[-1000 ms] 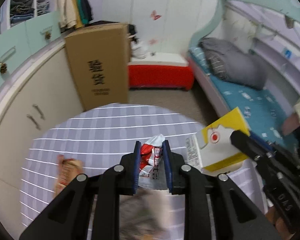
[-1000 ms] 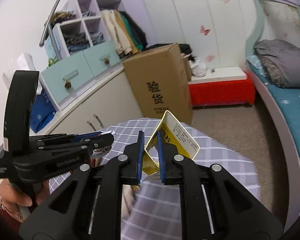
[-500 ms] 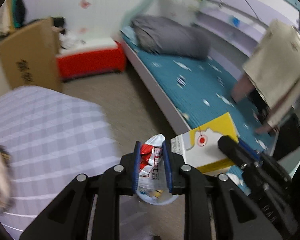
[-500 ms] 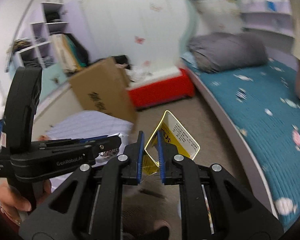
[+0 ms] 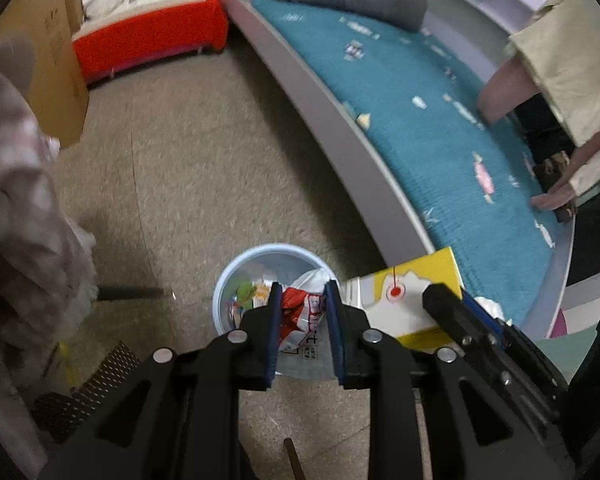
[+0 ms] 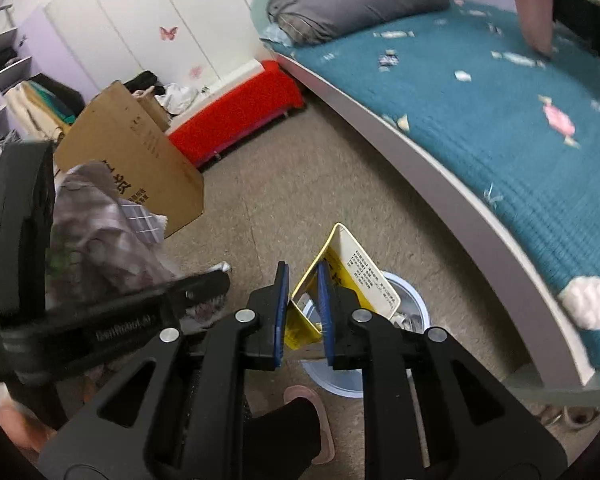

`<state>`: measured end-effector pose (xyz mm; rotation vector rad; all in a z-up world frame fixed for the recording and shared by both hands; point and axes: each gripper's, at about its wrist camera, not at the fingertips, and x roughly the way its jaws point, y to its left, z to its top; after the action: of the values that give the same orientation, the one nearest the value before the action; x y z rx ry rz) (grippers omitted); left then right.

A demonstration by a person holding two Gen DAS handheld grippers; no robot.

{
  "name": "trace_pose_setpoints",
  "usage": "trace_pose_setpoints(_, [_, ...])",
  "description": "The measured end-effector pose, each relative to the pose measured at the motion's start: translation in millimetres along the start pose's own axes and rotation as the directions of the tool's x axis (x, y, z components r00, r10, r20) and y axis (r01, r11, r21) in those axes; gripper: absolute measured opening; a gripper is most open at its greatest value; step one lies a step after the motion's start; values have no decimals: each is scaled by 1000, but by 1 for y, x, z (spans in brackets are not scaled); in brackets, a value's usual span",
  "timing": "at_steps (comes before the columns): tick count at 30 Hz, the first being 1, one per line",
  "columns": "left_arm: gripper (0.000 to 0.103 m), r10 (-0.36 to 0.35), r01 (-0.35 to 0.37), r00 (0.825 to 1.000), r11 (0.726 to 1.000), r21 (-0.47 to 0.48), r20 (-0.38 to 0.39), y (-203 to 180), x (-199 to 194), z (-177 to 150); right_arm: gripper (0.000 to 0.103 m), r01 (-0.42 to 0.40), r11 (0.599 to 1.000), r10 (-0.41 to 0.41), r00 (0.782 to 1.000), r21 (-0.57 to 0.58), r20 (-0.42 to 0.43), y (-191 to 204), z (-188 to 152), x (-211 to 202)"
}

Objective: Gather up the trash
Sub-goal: 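Carry carton and wrapper over the bucket and open both tools to drop them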

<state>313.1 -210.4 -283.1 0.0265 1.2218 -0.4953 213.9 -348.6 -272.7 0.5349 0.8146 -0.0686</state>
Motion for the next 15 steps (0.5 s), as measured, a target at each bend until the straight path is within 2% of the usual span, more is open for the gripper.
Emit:
trace_pose_setpoints(2, [21,10,-10,1000,1000,-9,-22,8,13,-3,17,-25,999,26,999,27,-21,-6,-3,12])
trace_pose_setpoints(4, [21,15,-15,999,1000,-8,-35,14,20,-1,18,-8,999,9,999,34,-34,-11,-5,23])
trace_pose_setpoints(5, [21,15,-15,999,1000,-15,-44,15,25,1,32,-6,999,8,999,37,-41,-12,-7,27])
trace_pose_setpoints(6, [21,16,-17,999,1000,-22,-50,17,29,1,35,-4,999,6,999,50,-50,-16,-8,32])
trace_pose_setpoints(7, [21,17,-19,998,999,-28,-55,19,34,2,44,2,998,1,999,57,-50,-18,-10,33])
trace_pose_setpoints(8, [21,18,-20,998,999,-36,-67,22,38,2,46,5,998,-2,999,63,-52,-24,-11,35])
trace_pose_setpoints(15, [21,3,-8,993,999,-44,-117,25,58,-2,49,54,994,-47,997,97,-68,-45,-20,39])
